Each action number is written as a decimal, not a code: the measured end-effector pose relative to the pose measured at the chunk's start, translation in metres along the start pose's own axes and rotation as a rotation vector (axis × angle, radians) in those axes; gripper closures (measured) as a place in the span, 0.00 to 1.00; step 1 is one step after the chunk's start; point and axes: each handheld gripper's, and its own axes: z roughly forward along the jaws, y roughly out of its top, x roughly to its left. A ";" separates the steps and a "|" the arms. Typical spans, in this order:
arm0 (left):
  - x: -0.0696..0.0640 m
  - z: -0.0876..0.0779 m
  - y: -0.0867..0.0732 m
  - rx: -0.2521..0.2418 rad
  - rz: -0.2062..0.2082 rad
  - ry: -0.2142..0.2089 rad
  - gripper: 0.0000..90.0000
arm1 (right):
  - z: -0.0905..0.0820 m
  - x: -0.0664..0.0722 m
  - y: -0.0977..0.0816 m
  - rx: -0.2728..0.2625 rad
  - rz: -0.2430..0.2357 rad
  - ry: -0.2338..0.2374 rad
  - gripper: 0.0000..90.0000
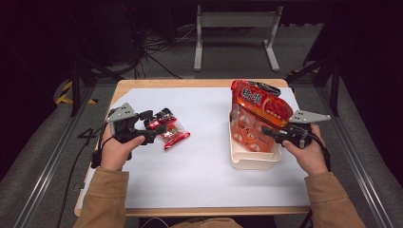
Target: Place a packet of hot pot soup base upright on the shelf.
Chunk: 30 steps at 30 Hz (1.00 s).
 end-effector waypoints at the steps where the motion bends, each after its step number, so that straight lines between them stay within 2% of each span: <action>1: 0.000 0.000 0.000 0.000 0.000 0.000 0.21 | 0.000 0.000 0.000 0.000 0.000 0.000 0.68; 3: 0.003 0.000 -0.002 0.004 -0.011 0.007 0.20 | -0.003 0.000 0.000 -0.030 0.013 -0.003 0.58; 5: 0.006 -0.001 -0.003 0.010 -0.005 0.020 0.18 | -0.005 -0.001 0.000 -0.039 0.021 -0.004 0.53; 6: 0.006 -0.001 -0.003 0.011 -0.016 0.022 0.18 | -0.007 -0.001 -0.001 -0.047 0.024 -0.004 0.51; 8: 0.009 -0.001 -0.004 0.015 -0.016 0.033 0.16 | -0.010 -0.002 -0.002 -0.068 0.053 0.000 0.47; 16: 0.020 -0.005 -0.006 0.029 -0.005 0.094 0.13 | -0.028 -0.004 -0.002 -0.122 0.035 -0.036 0.38; 20: 0.025 -0.006 -0.007 0.023 -0.017 0.109 0.12 | -0.036 -0.005 -0.003 -0.124 0.041 -0.045 0.39; 24: 0.029 -0.006 -0.007 0.026 -0.035 0.133 0.13 | -0.044 -0.004 -0.004 -0.108 0.030 -0.058 0.43; 30: 0.032 -0.005 -0.008 0.029 -0.028 0.169 0.16 | -0.055 -0.007 -0.007 -0.113 0.028 -0.076 0.50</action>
